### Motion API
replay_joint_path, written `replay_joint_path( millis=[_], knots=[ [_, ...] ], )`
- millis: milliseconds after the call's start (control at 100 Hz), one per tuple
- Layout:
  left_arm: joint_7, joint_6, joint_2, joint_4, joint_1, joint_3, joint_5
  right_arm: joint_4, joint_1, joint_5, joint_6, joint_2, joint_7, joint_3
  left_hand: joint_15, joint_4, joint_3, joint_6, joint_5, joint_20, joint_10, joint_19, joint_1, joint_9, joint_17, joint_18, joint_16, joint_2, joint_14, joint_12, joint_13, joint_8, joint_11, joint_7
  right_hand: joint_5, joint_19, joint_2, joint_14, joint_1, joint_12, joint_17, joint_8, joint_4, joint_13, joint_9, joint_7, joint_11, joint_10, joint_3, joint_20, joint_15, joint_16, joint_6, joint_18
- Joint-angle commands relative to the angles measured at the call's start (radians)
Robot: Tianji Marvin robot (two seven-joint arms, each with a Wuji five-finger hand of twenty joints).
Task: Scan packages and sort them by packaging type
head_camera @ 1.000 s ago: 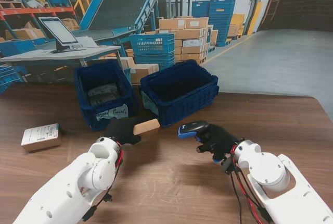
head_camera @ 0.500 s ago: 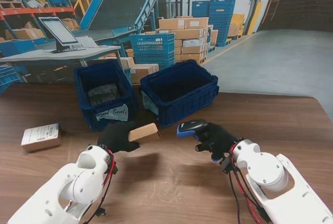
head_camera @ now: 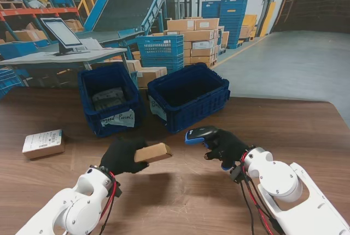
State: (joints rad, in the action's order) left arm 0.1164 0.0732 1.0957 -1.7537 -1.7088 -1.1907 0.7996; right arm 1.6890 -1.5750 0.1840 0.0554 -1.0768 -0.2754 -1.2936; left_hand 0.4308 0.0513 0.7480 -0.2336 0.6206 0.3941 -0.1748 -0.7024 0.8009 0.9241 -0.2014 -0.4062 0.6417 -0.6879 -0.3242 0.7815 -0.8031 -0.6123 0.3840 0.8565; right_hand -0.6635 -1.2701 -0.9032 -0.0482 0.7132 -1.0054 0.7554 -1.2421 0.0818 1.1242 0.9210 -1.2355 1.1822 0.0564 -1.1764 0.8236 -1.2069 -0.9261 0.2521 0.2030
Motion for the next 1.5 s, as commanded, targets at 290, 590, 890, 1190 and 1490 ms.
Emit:
replay_joint_path(
  millis=[290, 590, 890, 1190, 1490],
  knots=[
    [-0.038, 0.073, -0.006, 0.027, -0.002, 0.03, -0.022, 0.016, -0.015, 0.003, 0.01, -0.006, -0.021, -0.008, -0.048, -0.004, 0.036, 0.156, 0.042, -0.009, 0.036, 0.036, 0.109, -0.034, 0.039, 0.026, -0.024, 0.117, 0.041, -0.026, 0.047, -0.07, 0.026, 0.141, -0.055, 0.0, 0.048, -0.034, 0.079, -0.007, 0.003, -0.048, 0.0, 0.017, -0.014, -0.072, -0.003, -0.01, -0.018, 0.006, -0.033, -0.024, 0.061, 0.003],
    [-0.009, 0.096, -0.003, 0.102, 0.045, 0.081, -0.022, 0.018, -0.02, -0.001, 0.014, -0.004, -0.03, -0.018, -0.064, -0.005, 0.018, 0.163, 0.041, -0.017, 0.037, 0.051, 0.109, -0.059, 0.048, 0.032, -0.038, 0.128, 0.046, -0.048, 0.068, -0.062, 0.034, 0.13, -0.055, 0.0, 0.048, -0.034, 0.08, -0.007, 0.002, -0.048, -0.001, 0.017, -0.014, -0.072, -0.003, -0.01, -0.018, 0.005, -0.033, -0.024, 0.061, 0.0],
    [-0.021, 0.12, -0.008, 0.134, 0.073, 0.107, -0.016, 0.018, -0.019, -0.005, 0.015, -0.003, -0.037, -0.02, -0.09, -0.014, 0.023, 0.159, 0.048, -0.032, 0.033, 0.072, 0.104, -0.105, 0.061, 0.037, -0.073, 0.092, 0.048, -0.12, 0.097, -0.005, 0.057, 0.087, -0.055, 0.001, 0.048, -0.036, 0.08, -0.007, 0.002, -0.048, -0.001, 0.017, -0.014, -0.072, -0.003, -0.01, -0.018, 0.005, -0.033, -0.024, 0.061, -0.001],
    [-0.08, 0.122, -0.02, 0.123, 0.065, 0.094, -0.008, 0.019, -0.022, -0.006, 0.015, -0.003, -0.037, -0.023, -0.118, -0.013, 0.012, 0.124, 0.021, -0.04, 0.02, 0.097, 0.057, -0.189, 0.08, 0.047, -0.103, 0.078, 0.046, -0.269, 0.145, 0.053, 0.092, -0.028, -0.055, 0.001, 0.049, -0.035, 0.081, -0.007, 0.002, -0.048, -0.001, 0.017, -0.015, -0.072, -0.003, -0.011, -0.018, 0.005, -0.033, -0.024, 0.061, 0.0],
    [-0.15, 0.1, -0.033, 0.105, 0.067, 0.096, 0.013, 0.023, -0.023, -0.003, 0.017, -0.002, -0.039, -0.025, -0.151, -0.031, 0.059, 0.079, 0.004, -0.047, 0.007, 0.136, -0.057, -0.256, 0.105, 0.051, -0.131, 0.121, 0.034, -0.306, 0.207, 0.033, 0.059, -0.19, -0.055, 0.001, 0.052, -0.035, 0.083, -0.008, 0.001, -0.048, -0.002, 0.017, -0.016, -0.072, -0.003, -0.012, -0.015, 0.005, -0.033, -0.024, 0.061, 0.0]
  ],
)
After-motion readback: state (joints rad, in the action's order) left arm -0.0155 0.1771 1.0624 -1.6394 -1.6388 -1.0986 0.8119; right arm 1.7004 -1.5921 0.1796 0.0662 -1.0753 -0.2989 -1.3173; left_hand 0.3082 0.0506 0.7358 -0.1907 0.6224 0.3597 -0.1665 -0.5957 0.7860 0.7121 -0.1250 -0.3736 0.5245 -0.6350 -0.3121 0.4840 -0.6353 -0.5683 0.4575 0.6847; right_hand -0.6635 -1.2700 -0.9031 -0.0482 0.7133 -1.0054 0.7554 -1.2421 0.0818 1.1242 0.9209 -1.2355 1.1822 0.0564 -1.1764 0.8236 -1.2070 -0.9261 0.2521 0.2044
